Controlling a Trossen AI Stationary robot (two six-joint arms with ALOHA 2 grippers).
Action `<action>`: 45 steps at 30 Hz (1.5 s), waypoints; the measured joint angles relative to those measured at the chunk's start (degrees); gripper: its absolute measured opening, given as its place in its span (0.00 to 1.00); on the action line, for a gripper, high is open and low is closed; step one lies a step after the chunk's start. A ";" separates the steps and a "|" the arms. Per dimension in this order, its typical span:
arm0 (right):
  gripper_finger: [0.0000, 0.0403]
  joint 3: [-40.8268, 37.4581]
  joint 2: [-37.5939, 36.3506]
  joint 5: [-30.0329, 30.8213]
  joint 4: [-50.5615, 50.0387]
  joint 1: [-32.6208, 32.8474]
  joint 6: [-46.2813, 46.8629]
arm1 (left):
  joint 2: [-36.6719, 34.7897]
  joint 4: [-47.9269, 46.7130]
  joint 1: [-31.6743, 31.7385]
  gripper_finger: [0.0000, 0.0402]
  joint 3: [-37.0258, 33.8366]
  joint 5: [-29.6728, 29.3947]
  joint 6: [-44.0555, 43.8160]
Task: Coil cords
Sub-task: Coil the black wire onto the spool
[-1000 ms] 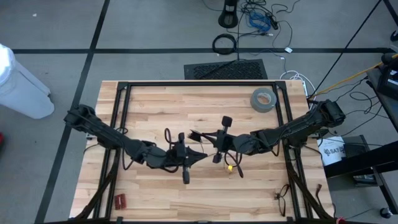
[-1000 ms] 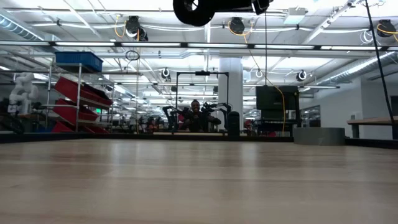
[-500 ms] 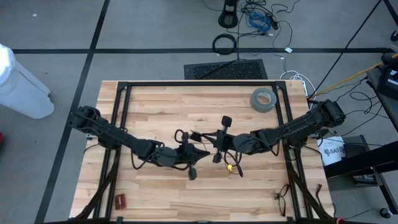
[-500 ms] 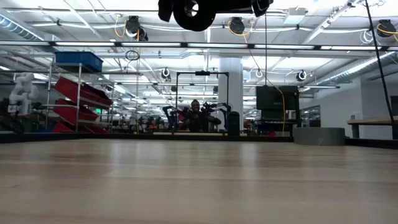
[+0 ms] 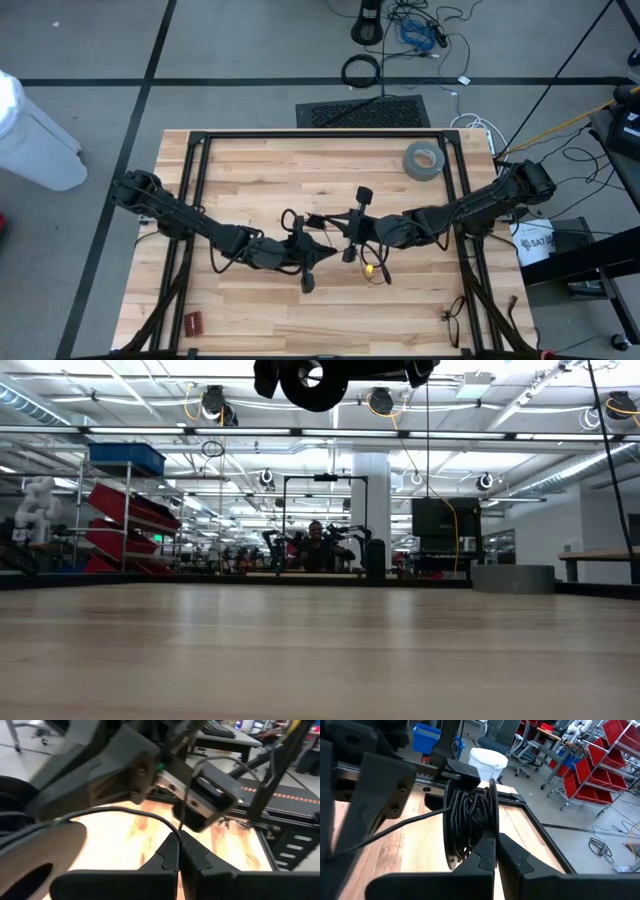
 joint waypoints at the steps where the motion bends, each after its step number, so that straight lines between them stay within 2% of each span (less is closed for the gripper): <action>1: 0.00 0.00 0.00 -0.04 0.04 0.00 0.00 | 0.00 0.02 -0.21 0.00 0.00 0.32 0.02; 7: 0.00 0.02 0.00 -0.55 0.25 0.04 0.00 | 0.00 0.16 -1.58 0.01 0.00 0.75 0.04; 16: 0.00 0.08 -0.55 -0.85 0.27 0.02 0.82 | -0.07 -1.46 -1.51 0.06 0.00 1.05 -1.34; 29: 0.00 0.22 -0.63 -0.41 0.70 0.00 0.94 | -1.42 -2.29 -1.44 0.07 0.00 1.19 -1.44; 32: 0.00 0.22 -0.63 1.24 0.90 0.00 0.94 | -2.10 -2.03 -1.54 0.07 0.00 1.14 -1.44; 45: 0.00 0.22 -0.63 1.62 2.77 -0.25 0.84 | -3.06 -2.08 -5.04 0.07 0.02 -1.39 -1.47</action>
